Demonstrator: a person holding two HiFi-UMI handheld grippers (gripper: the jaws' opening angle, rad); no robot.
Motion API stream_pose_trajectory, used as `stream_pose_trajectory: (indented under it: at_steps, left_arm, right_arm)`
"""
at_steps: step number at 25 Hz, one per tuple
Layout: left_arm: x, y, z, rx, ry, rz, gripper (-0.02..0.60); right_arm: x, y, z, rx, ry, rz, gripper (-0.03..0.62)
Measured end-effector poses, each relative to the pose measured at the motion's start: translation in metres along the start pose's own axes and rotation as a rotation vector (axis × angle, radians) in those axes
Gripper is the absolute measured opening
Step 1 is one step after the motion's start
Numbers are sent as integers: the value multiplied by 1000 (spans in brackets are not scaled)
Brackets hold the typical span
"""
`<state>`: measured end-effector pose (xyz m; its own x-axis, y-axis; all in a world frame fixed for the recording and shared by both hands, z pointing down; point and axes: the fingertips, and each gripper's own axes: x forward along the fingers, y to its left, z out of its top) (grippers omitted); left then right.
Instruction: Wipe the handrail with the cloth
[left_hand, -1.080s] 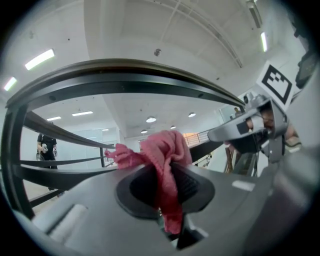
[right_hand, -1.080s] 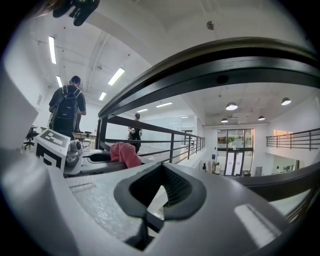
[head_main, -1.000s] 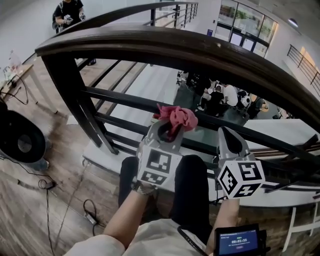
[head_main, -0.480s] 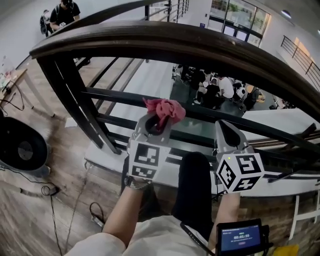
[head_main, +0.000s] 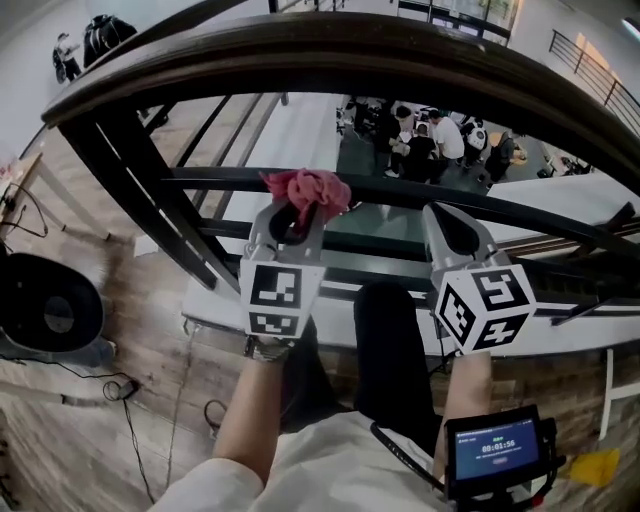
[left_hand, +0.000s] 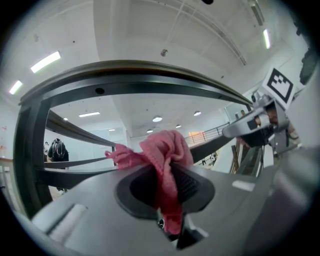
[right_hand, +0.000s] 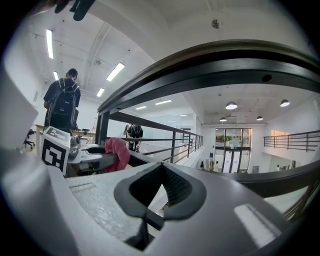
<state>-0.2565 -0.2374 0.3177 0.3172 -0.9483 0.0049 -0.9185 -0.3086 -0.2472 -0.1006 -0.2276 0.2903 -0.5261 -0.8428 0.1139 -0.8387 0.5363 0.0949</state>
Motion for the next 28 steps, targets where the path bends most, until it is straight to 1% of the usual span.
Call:
stream_pose_trajectory:
  at_steps: [6,12,15,19,21,24,28]
  left_arm:
    - [-13,30,-2,-26,5,40,69]
    - [-25,66,-12,-40,6,97,71]
    - [-31,83,-19,-47,28,124,71]
    - [-31,81,-20,-29,49,133,71]
    - [-31,80,-18,-36,46,147,70]
    - [-29,72,-11,-47,40,151,69]
    - [-19,52,-2,-61,33,148,71]
  right_arm:
    - [17,15,6,-3,17,10,3]
    - [43,52,11,-27,21,71,3]
    - [52,65,10,-30,15,86,3]
    - [54,74,5,-7,6,109,3]
    - [53,73,4,1,6,117,3]
    - [46,62,7,9,6,109,3]
    - [32,34,9,11,1,81,3]
